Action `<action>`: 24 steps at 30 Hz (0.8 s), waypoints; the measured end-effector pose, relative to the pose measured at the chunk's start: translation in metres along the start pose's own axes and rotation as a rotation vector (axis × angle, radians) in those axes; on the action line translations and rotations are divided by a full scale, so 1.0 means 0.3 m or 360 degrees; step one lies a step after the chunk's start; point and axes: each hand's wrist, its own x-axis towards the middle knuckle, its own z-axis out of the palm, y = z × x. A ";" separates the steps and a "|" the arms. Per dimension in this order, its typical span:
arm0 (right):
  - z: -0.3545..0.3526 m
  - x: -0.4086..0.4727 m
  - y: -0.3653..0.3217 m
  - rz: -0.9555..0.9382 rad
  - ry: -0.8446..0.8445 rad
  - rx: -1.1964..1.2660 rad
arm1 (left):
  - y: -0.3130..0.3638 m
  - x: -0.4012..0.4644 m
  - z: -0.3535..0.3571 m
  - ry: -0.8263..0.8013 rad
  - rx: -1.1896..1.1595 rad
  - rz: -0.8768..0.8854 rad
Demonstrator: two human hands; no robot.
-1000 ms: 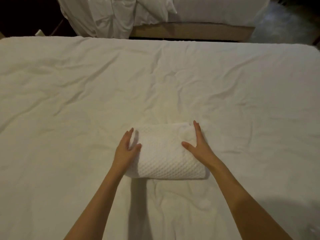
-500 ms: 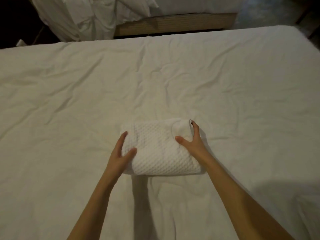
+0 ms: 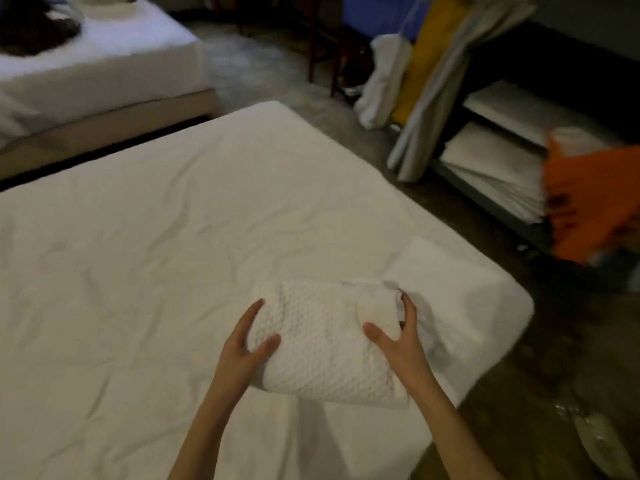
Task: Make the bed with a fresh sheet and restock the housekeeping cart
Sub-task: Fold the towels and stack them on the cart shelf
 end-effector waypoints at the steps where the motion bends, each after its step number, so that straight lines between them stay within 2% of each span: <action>1: -0.091 0.012 0.015 0.0028 0.0086 0.0014 | 0.034 0.023 0.092 -0.0068 0.0017 0.0035; 9: -0.652 0.209 0.133 0.0133 0.0438 0.0271 | 0.261 0.276 0.717 -0.0444 0.0248 0.0201; 12: -0.764 0.324 0.139 0.0095 0.0492 0.0340 | 0.349 0.388 0.856 -0.0461 0.0337 0.0242; 16: -0.804 0.454 0.200 0.0120 0.0417 0.0382 | 0.368 0.543 0.967 -0.0450 0.0511 0.0208; 18: -0.795 0.499 0.267 0.0141 0.0362 0.0392 | 0.293 0.597 1.021 -0.0323 0.0718 0.0094; 20: -0.789 0.528 0.322 0.0177 0.0340 0.0405 | 0.214 0.595 1.077 -0.0082 0.0872 -0.0070; 22: -0.790 0.549 0.343 0.0195 0.0337 0.0380 | 0.182 0.565 1.116 0.0212 0.0816 -0.0126; 24: -0.800 0.558 0.337 0.0217 0.0348 0.0305 | 0.192 0.529 1.138 0.0452 0.0757 -0.0064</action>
